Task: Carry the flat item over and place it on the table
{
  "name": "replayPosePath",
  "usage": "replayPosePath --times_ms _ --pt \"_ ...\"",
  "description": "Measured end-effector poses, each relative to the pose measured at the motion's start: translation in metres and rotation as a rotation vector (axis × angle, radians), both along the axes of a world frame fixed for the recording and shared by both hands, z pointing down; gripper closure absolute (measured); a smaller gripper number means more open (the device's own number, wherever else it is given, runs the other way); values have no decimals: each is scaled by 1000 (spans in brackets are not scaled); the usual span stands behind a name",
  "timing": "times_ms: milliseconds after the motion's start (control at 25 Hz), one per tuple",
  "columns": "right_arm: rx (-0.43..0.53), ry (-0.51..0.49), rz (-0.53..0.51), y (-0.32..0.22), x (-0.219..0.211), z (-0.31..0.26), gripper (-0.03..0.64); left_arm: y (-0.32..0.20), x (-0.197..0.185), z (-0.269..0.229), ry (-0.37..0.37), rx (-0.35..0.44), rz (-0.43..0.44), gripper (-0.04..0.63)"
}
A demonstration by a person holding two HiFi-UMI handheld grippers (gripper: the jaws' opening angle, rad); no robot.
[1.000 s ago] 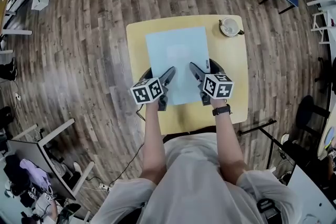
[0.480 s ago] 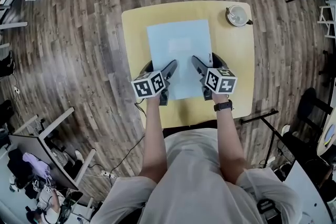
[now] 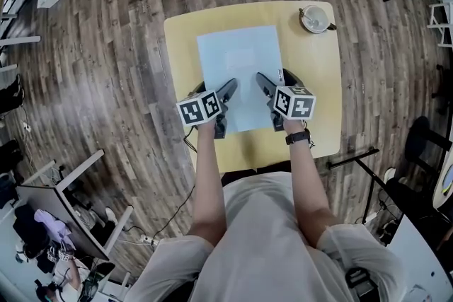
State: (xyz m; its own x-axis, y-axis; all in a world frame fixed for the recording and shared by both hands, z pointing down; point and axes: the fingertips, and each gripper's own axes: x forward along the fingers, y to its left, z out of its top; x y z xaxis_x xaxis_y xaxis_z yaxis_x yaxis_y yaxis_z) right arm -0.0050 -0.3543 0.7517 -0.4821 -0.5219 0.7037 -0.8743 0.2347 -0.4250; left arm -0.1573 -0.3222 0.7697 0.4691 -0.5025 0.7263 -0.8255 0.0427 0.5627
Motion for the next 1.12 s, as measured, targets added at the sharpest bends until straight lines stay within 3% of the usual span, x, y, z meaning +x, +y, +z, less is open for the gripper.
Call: replayPosePath --times_ms 160,400,600,760,920,1120 --pt "29 0 9 -1 9 -12 267 1 -1 -14 -32 59 -3 126" --pt "204 58 46 -1 29 -70 267 7 -12 -74 -61 236 -76 126" --pt "512 10 43 3 24 -162 267 -1 -15 -157 -207 486 -88 127" --pt "702 41 37 10 24 -236 268 1 -11 -225 -339 670 -77 129" --pt "816 37 59 21 29 -293 269 11 -4 -282 -389 799 -87 132" --pt "892 41 60 38 32 -340 281 25 -7 -329 -396 879 -133 150"
